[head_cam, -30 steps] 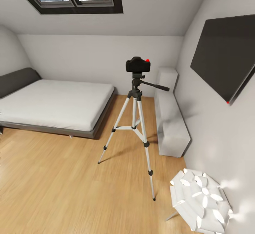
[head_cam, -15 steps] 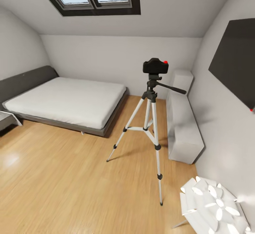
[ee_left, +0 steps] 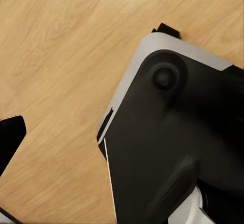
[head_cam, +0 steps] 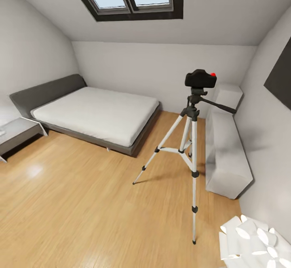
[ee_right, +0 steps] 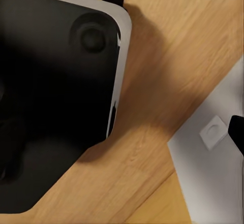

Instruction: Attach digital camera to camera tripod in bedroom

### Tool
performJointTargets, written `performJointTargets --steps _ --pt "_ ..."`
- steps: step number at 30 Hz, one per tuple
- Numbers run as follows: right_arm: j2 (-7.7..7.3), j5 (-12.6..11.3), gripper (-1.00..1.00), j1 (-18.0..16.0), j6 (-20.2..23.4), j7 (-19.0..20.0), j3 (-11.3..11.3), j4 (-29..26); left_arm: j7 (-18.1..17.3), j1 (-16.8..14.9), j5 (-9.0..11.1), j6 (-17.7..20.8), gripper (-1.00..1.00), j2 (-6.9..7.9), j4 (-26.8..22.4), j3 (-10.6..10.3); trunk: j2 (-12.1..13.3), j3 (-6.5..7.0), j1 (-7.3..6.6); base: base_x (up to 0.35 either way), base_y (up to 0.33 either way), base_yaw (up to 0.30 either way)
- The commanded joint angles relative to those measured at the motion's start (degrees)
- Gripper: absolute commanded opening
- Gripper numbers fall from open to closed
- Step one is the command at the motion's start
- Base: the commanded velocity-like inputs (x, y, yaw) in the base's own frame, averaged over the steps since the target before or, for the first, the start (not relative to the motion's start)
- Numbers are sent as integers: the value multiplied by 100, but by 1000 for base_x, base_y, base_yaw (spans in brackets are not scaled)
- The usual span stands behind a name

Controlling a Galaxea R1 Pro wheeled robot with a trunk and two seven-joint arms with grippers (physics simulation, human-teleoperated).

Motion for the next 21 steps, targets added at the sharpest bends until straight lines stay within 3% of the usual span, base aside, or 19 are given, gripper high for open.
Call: performJointTargets --steps 1,11,21 --pt "-4 38 100 -8 -38 7 7 18 24 -2 41 13 100 1 -8 -48 -10 -6 3 0 0 266" --pt "-10 38 100 -8 -43 10 13 18 25 -2 37 13 100 1 -2 -47 -10 30 3 0 0 248" --pt "-11 38 100 -8 -58 7 7 18 26 -2 37 13 100 1 -2 -46 -10 64 3 0 0 48"
